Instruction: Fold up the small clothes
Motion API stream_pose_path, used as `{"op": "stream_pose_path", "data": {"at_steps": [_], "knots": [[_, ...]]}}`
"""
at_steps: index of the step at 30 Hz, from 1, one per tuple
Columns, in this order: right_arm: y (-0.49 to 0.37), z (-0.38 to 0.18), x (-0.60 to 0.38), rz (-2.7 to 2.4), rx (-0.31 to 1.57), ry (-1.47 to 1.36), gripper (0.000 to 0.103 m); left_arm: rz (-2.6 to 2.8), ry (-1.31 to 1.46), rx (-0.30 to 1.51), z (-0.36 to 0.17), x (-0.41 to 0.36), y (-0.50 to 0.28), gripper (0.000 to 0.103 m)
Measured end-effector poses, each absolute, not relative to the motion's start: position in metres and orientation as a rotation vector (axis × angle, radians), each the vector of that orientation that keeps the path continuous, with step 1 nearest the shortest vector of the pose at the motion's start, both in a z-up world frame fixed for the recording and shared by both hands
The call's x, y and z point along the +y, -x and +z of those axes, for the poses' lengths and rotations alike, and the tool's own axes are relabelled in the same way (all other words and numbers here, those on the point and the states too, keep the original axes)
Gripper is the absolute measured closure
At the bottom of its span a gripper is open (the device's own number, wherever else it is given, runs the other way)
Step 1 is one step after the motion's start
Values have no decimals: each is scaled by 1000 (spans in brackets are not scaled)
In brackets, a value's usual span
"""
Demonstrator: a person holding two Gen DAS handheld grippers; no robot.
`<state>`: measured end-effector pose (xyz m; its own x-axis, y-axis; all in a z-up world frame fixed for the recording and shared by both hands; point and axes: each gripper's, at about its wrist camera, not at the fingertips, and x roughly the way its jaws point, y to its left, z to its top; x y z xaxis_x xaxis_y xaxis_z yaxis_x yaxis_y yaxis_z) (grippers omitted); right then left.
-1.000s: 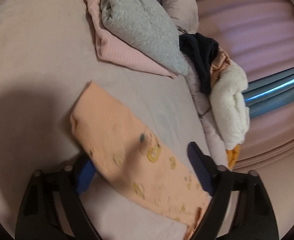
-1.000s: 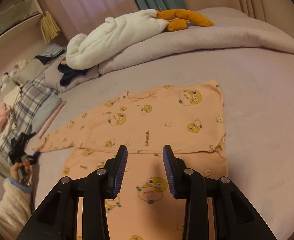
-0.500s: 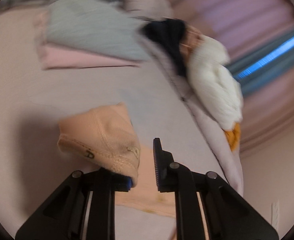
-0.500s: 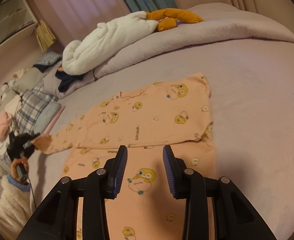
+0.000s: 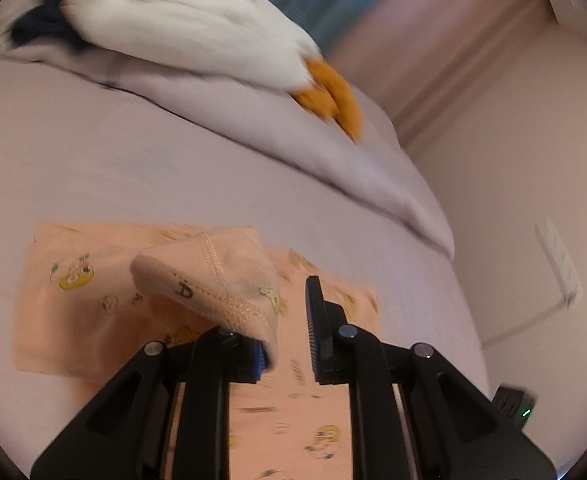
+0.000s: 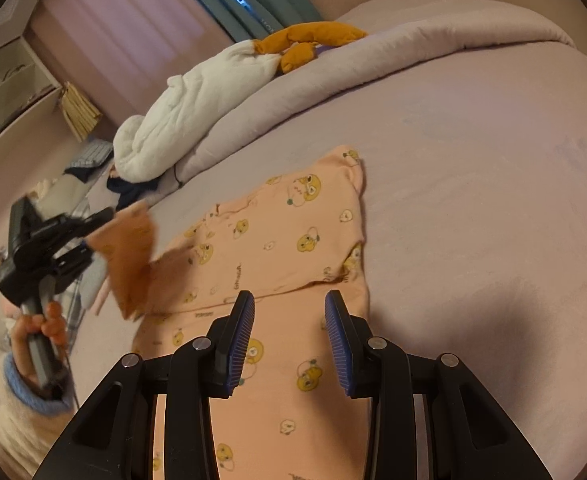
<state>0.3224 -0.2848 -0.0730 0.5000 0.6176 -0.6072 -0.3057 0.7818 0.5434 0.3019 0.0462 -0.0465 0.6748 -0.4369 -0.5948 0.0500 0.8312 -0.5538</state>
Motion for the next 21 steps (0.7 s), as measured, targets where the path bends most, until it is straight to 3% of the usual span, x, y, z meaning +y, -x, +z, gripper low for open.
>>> {"op": "stream_pose_path", "data": {"at_steps": [3,4,5,7,8,11,15,18,21], "knots": [[-329,-78,-287,587,898,-425,67,-341,442,864,-66,-12,-317,88],[-331,-80,-288,589,905,-438,67,-353,419,904,-76,-27,-321,81],[-333,-81,-288,592,911,-449,67,-368,409,946,-87,-41,-324,62],[-336,-86,-289,599,926,-482,54,-406,401,999,-100,-57,-324,31],[-337,-88,-289,596,930,-498,51,-422,392,1002,-101,-61,-321,24],[-342,-91,-290,608,937,-555,50,-499,358,1002,-99,-71,-315,18],[-347,-93,-286,625,942,-630,50,-561,319,942,-82,-64,-305,18],[-349,-91,-278,628,939,-660,49,-554,162,931,-75,-73,-297,0],[-350,-89,-278,586,924,-694,49,-459,-42,1001,-100,-88,-304,5]]}}
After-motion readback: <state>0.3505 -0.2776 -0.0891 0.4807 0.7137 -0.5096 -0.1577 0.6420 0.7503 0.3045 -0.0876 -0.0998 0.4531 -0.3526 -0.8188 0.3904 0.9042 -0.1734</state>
